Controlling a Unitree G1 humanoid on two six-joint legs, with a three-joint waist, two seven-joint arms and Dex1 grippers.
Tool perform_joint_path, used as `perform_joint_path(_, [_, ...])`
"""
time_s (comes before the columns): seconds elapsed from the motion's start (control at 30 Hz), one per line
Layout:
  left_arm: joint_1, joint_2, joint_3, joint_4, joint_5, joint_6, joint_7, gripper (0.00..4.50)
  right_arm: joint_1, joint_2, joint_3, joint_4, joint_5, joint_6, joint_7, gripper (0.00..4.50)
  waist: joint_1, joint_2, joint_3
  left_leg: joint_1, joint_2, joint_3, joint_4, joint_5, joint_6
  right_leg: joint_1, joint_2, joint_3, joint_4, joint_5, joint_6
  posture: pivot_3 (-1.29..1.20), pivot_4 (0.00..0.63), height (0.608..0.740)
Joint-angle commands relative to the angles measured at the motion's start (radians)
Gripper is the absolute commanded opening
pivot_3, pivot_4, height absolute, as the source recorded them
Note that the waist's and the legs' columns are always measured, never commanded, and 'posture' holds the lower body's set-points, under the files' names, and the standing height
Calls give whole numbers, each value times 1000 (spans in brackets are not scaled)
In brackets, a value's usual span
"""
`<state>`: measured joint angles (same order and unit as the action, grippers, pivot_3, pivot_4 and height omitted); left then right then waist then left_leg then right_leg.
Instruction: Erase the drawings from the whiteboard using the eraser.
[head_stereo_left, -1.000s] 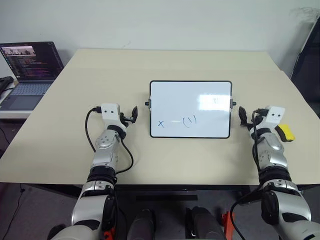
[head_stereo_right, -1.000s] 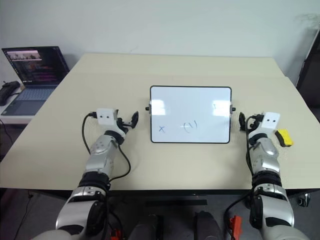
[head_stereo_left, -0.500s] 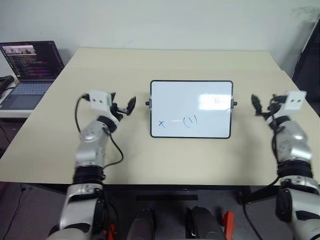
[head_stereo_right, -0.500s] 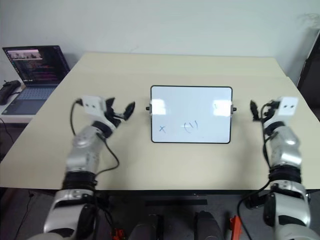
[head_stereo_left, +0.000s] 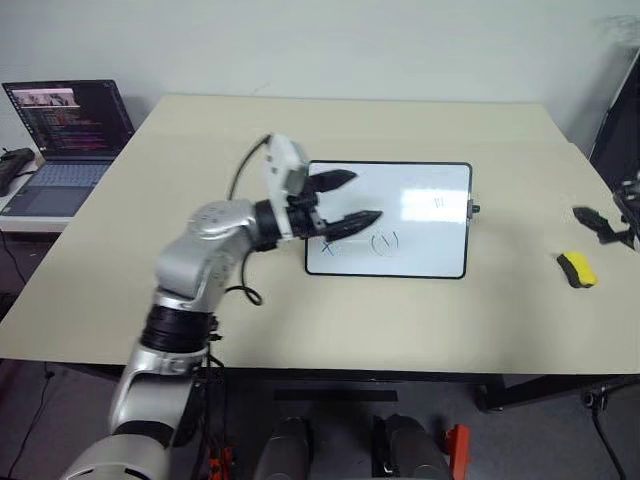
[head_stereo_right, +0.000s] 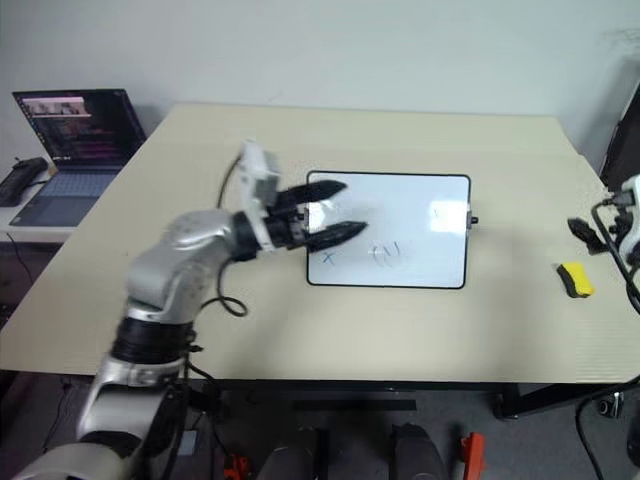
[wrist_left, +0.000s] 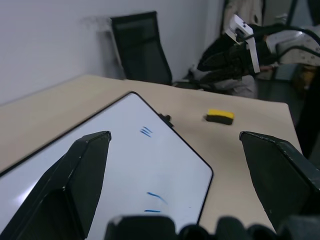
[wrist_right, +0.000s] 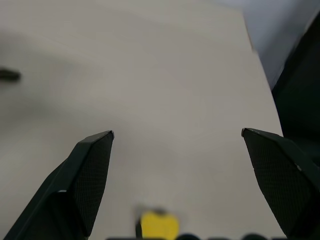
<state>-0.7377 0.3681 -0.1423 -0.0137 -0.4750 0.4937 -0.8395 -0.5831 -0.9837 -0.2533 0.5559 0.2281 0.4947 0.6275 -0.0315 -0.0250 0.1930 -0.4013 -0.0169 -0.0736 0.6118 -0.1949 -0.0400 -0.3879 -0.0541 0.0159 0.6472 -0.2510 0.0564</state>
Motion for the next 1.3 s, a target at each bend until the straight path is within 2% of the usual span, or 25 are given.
perform_joint_path(0.03, [-38,-73,-130,51,123,-60,18,4500,-25,-49,-21,39,-1,36,36,4468,-1,0,0,0,0,1,0,0,0,0,0,1,0,0,0,0,150,740])
perform_joint_path(0.13, [-49,-149,-220,130,216,-122,26,4500,-26,-59,5,71,-14,42,86,4468,-3,0,0,0,0,2,0,0,0,0,0,2,-1,0,1,0,150,740])
perform_joint_path(0.27, [-66,-252,-224,278,269,-220,51,4500,-46,-57,31,158,-32,19,140,4468,-2,0,0,0,0,2,0,0,0,0,0,2,0,0,1,0,150,740])
perform_joint_path(0.37, [-84,-289,-230,357,318,-300,55,4500,-80,-54,54,249,-54,-17,162,4468,-2,1,0,0,0,2,0,0,0,0,0,2,0,0,2,0,150,740])
perform_joint_path(0.6, [-81,-344,-209,400,346,-374,53,4500,-152,-42,100,424,-110,-89,207,4468,0,1,0,0,-1,2,0,0,0,-1,-1,2,-2,1,2,0,150,740])
perform_joint_path(1.2, [-31,-323,-214,308,347,-315,1,4500,-227,11,110,587,-168,-170,184,4468,-1,3,-1,0,-2,2,0,0,0,0,-1,3,-1,1,3,0,150,740])
perform_joint_path(1.3, [-25,-320,-216,300,351,-310,-2,4500,-225,15,106,597,-166,-172,182,3920,-1,3,-1,0,-1,2,0,0,0,0,-1,3,-1,1,2,0,150,740])
